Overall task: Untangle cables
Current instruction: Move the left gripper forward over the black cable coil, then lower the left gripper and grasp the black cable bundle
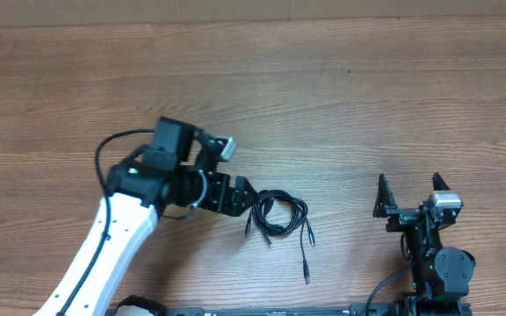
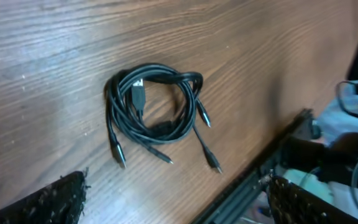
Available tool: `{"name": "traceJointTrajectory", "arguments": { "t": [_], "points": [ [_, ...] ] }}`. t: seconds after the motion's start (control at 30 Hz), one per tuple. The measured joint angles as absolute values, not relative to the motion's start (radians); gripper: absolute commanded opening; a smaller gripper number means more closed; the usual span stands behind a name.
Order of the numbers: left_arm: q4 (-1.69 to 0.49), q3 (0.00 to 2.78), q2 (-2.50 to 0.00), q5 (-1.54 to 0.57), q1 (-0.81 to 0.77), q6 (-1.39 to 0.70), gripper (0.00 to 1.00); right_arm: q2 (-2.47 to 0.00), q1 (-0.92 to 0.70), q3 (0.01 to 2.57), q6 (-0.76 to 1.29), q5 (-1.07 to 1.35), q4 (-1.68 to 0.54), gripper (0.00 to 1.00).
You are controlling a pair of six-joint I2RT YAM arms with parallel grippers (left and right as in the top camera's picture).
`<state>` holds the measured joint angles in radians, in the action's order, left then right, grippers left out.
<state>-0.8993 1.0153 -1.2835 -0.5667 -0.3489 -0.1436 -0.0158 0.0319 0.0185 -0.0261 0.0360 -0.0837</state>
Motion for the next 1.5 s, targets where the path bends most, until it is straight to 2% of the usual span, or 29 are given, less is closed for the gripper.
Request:
{"name": "traceJointTrajectory", "arguments": {
  "t": [0.23,0.43,0.6,0.77,0.83,0.9,0.97,1.0,1.3,1.5],
  "points": [
    [-0.791,1.015,-1.285,-0.348,-0.552,-0.212,0.93,-0.016,0.032,0.018,-0.026,0.036,-0.083,1.00],
    [-0.764,1.017,-1.361,-0.093,-0.688,-0.232,0.82,-0.016,0.032,0.018,-0.026,0.036,-0.084,1.00],
    [-0.781,1.017,-1.501,0.060,-0.717,-0.234,0.78,-0.016,0.032,0.019,-0.026,0.036,-0.084,1.00],
    [-0.742,1.017,-1.633,0.099,-0.717,-0.234,0.77,-0.016,0.032,0.018,-0.026,0.036,-0.084,1.00],
    [-0.715,1.017,-1.678,0.090,-0.717,-0.235,0.68,-0.016,0.032,0.019,-0.026,0.036,-0.084,1.00],
    [-0.691,1.017,-1.717,0.071,-0.717,-0.241,0.48,-0.016,0.032,0.019,-0.026,0.036,-0.084,1.00],
    [-0.669,1.018,-1.742,0.039,-0.717,-0.241,0.21,-0.016,0.032,0.019,-0.026,0.036,-0.084,1.00],
    [-0.656,1.019,-1.752,0.014,-0.717,-0.237,0.05,-0.016,0.032,0.018,-0.027,0.036,-0.084,1.00],
    [-0.648,1.033,-1.764,-0.022,-0.715,-0.247,0.04,-0.016,0.032,0.019,-0.026,0.036,-0.084,1.00],
    [-0.724,1.053,-1.737,-0.019,-0.677,-0.279,0.04,-0.016,0.032,0.019,-0.026,0.036,-0.083,1.00]
  ]
}}
